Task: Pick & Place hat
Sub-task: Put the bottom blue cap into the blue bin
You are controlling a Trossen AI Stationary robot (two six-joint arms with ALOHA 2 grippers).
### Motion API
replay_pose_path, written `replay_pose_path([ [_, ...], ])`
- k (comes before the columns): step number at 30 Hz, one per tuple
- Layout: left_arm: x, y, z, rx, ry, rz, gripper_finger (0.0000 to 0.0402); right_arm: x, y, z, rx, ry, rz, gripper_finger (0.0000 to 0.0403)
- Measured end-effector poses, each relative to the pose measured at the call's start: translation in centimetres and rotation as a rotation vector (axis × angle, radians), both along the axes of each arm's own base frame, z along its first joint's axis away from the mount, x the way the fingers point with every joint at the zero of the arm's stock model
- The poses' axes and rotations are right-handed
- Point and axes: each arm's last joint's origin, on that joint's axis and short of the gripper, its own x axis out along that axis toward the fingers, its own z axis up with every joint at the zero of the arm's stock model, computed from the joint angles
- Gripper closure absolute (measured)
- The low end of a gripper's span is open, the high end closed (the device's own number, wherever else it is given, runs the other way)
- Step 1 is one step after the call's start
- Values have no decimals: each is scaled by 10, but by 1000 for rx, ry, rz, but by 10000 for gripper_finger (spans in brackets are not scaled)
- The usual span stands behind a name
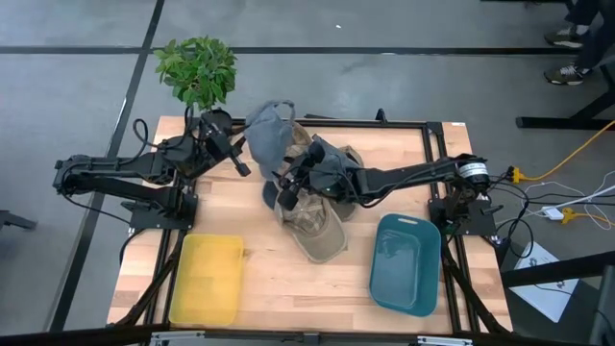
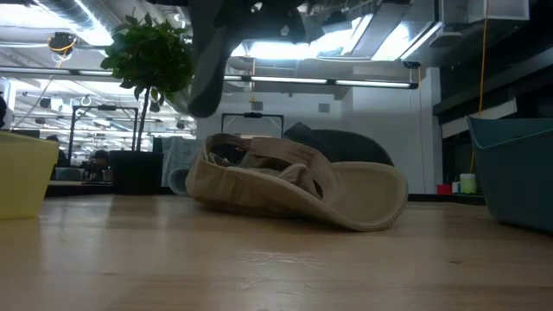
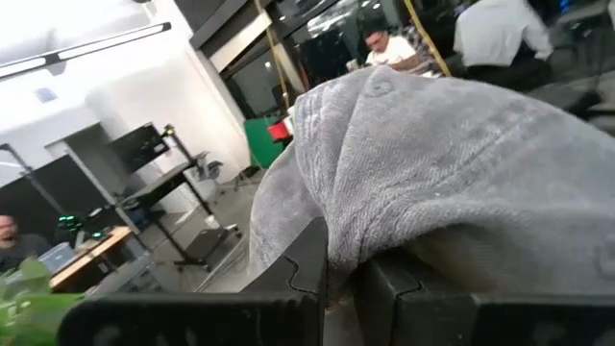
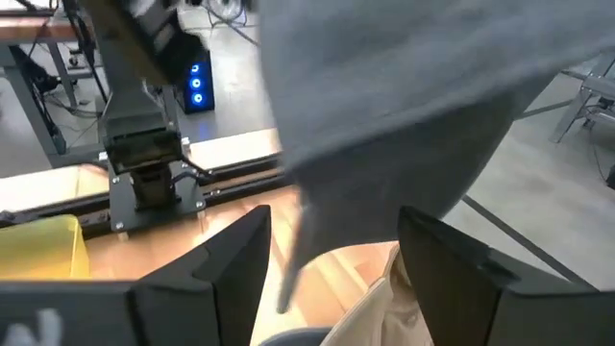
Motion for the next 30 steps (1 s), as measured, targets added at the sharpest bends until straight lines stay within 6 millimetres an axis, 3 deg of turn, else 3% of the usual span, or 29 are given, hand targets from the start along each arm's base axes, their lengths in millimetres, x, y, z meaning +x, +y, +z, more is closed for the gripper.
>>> replay_pose_path([
  [6,1,-1,3,-3,-45,-40,378,1,-11,0,8,-4,23,215],
  [15,1,-1,1,23,7,-39,378,2,-16,-5,-13,70,124,387],
  [21,-5,-1,-13,0,169,-18,378,-17,-10,4,-7,185,143,388],
  [30,-15,-8,-36,-230,307,-274,376,-52,-12,30,-9,264,154,392],
])
